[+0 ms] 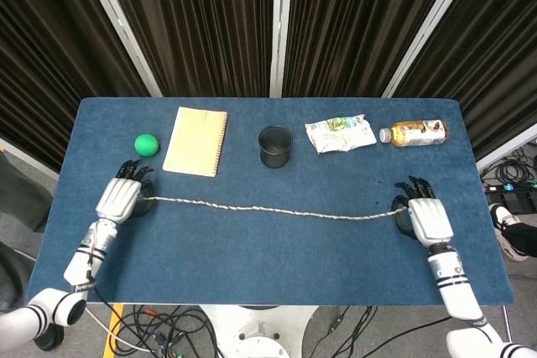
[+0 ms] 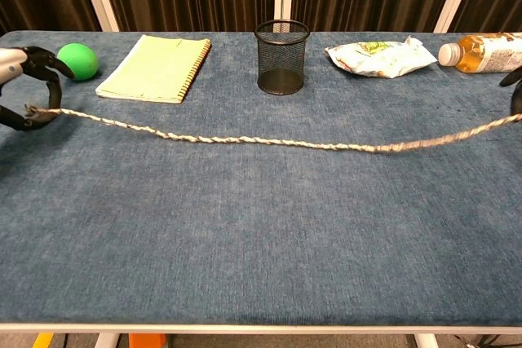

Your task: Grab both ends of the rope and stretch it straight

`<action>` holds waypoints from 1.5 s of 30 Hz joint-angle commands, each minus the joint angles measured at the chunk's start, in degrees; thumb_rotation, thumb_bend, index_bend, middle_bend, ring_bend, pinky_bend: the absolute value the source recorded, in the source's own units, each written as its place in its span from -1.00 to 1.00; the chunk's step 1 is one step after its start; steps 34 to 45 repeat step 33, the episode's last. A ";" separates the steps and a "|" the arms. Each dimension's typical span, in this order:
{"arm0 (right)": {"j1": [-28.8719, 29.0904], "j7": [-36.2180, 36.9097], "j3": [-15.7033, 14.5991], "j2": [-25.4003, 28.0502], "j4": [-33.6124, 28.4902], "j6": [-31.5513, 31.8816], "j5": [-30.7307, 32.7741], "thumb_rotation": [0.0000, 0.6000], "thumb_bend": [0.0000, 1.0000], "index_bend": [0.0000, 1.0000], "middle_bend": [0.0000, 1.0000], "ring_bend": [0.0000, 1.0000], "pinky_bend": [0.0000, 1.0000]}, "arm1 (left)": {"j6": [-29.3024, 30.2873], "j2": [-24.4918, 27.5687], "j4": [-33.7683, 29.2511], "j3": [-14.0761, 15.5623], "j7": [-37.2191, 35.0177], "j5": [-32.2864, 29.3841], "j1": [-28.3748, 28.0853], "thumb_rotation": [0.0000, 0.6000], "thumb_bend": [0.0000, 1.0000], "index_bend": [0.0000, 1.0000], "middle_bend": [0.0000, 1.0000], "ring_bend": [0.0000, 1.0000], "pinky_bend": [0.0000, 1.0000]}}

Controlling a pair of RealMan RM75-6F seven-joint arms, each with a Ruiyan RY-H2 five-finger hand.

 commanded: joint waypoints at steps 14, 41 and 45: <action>-1.37 -3.20 0.42 1.90 -1.49 1.56 0.71 1.00 -0.65 -0.99 -0.91 -1.00 -1.00 | 1.31 1.08 -0.92 -1.43 1.21 -1.22 2.11 1.00 -0.77 -0.62 -0.75 -0.98 -1.00; -15.22 7.67 -3.85 18.17 -12.63 21.22 -8.70 1.00 -0.57 -0.97 -0.90 -1.00 -1.00 | 27.15 18.44 -26.69 0.88 9.00 0.37 20.87 1.00 -0.82 -0.62 -0.76 -0.98 -1.00; -15.22 7.67 -3.85 18.17 -12.63 21.22 -8.70 1.00 -0.57 -0.97 -0.90 -1.00 -1.00 | 27.15 18.44 -26.69 0.88 9.00 0.37 20.87 1.00 -0.82 -0.62 -0.76 -0.98 -1.00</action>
